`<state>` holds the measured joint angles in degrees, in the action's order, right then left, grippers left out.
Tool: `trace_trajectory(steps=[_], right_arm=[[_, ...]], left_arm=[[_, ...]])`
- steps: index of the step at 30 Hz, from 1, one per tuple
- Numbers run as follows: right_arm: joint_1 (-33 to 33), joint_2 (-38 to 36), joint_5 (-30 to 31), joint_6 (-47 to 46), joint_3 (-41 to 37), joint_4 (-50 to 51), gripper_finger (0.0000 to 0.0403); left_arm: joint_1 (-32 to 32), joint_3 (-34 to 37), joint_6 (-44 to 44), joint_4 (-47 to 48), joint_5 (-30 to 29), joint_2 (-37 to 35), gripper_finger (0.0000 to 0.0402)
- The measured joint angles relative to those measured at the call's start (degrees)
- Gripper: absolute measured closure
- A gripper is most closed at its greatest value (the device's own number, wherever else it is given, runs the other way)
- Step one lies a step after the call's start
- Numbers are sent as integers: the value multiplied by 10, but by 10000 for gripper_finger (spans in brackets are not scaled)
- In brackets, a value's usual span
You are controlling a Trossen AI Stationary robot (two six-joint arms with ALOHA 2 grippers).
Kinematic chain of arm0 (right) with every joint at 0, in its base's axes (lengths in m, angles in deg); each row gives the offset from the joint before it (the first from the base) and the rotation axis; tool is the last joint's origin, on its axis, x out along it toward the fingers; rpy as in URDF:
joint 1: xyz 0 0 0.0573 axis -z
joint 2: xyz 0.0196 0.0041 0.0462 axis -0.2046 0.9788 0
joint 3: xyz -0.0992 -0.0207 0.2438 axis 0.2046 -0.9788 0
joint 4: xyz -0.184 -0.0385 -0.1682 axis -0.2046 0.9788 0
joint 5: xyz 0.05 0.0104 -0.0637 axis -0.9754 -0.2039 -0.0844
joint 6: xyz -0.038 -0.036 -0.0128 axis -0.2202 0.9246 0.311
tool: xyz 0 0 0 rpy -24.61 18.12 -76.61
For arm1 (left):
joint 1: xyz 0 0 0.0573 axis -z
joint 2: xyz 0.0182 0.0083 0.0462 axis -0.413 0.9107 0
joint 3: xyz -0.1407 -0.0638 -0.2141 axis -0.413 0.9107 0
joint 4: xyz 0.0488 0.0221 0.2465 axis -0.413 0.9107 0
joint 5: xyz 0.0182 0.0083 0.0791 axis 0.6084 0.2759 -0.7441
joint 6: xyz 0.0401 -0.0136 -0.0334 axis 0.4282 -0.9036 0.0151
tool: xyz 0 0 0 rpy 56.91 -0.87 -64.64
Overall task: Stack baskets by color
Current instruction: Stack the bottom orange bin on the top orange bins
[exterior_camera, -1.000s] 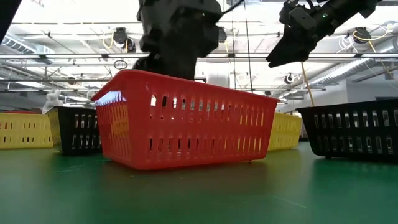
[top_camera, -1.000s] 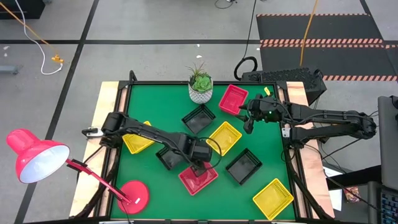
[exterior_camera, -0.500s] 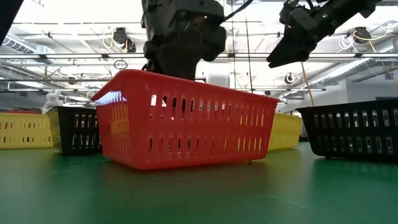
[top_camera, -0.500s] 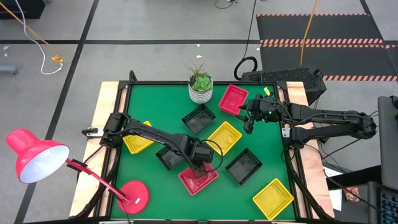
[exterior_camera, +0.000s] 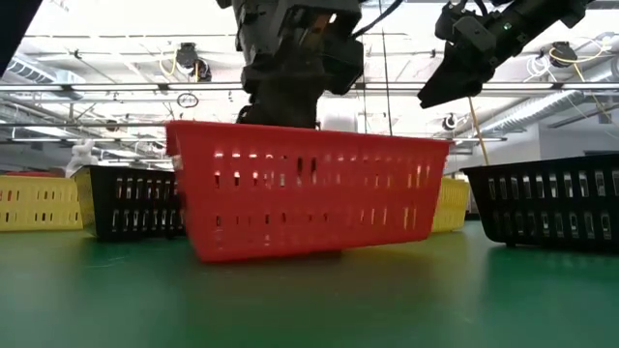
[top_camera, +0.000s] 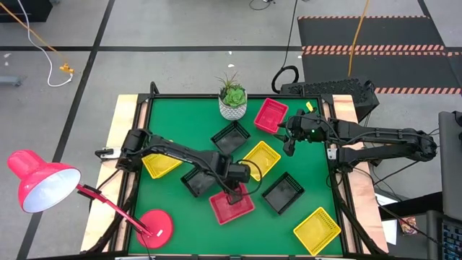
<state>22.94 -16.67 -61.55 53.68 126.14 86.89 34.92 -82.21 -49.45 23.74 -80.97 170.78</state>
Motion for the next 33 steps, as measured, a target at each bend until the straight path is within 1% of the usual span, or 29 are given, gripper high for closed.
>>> trace_trajectory(steps=[3,7,9,12,16,18,23,26,33], right_arm=[[0,0,0,0,0,0,187],[0,0,0,0,0,1,187],[0,-2,-3,0,0,1,187],[0,-7,-39,1,0,-3,187],[-8,-15,-119,23,0,-20,187],[-20,-16,-149,36,1,-33,187],[-59,-8,-164,80,0,-44,188],[-81,-1,-165,106,1,-74,191],[-137,15,-165,174,0,-128,212]], left_arm=[[0,0,4,-36,12,-8,394],[-1,0,10,-56,15,-23,389],[-3,0,16,-43,13,-33,392],[-11,0,25,-34,-5,-50,395],[-36,0,29,-8,-33,-71,391],[-50,0,34,-3,-35,-79,394],[-80,0,49,2,-39,-92,394],[-91,0,56,6,-38,-97,391],[-108,0,74,8,-31,-96,395]])
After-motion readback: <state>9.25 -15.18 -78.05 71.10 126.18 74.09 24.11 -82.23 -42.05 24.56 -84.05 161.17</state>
